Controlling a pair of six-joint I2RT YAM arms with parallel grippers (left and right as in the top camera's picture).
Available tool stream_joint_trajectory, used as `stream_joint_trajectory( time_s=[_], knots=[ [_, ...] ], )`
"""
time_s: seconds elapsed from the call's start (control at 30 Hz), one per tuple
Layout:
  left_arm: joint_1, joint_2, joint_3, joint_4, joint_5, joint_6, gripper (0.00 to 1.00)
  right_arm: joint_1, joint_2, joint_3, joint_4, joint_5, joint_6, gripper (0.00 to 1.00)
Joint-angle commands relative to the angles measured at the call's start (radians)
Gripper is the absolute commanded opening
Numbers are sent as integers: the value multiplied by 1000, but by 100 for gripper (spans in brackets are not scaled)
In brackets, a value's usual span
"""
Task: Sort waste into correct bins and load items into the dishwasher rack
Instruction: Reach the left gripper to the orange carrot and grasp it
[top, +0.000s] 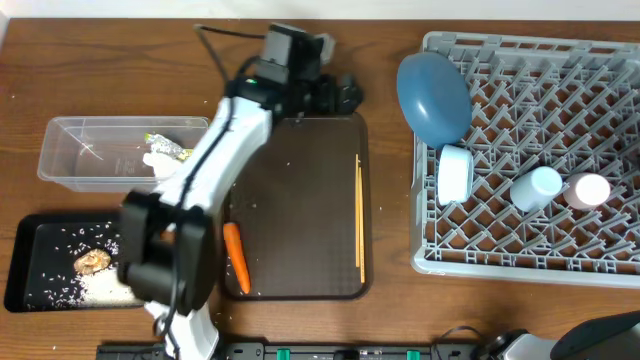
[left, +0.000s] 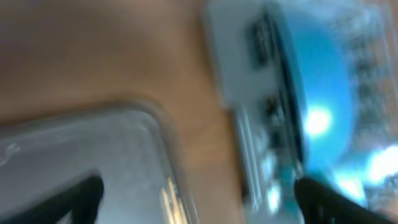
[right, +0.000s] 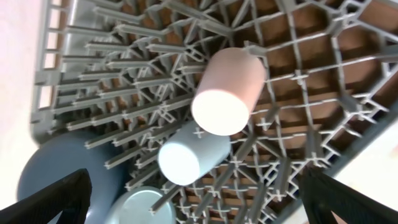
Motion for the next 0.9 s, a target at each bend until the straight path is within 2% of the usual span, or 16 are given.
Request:
stream_joint_trajectory(
  time_s=[0.0,0.13,0.27,0.33,0.43,0.5,0.63,0.8,0.87],
  knots=[
    [-21,-85,5,-194,-207,122,98,37,-3,4,0,-101,-60,99],
    [-58,-119,5,-496,-392,121,98,157,-3,4,-28,-177,-181,96],
    [-66,-118,-3,-720,-412,109,95,343,-3,4,-45,-129,-259,94],
    [-60,-118,-13,-812,-422,72,95,435,-3,4,-38,-75,-257,95],
    [-56,-122,-35,-902,-539,-46,95,538,-3,4,-33,-27,-257,96],
    [-56,-134,-61,-927,-608,-116,95,575,-3,4,-30,-17,-253,96],
    [-56,-185,-166,-915,-613,-190,95,603,-3,4,-30,-18,-251,97],
    [-29,-308,-422,-766,-608,-272,95,603,-3,4,-32,-18,-246,97],
    [8,-351,-516,-679,-563,-261,93,603,-3,4,-30,-18,-246,98]
  ],
)
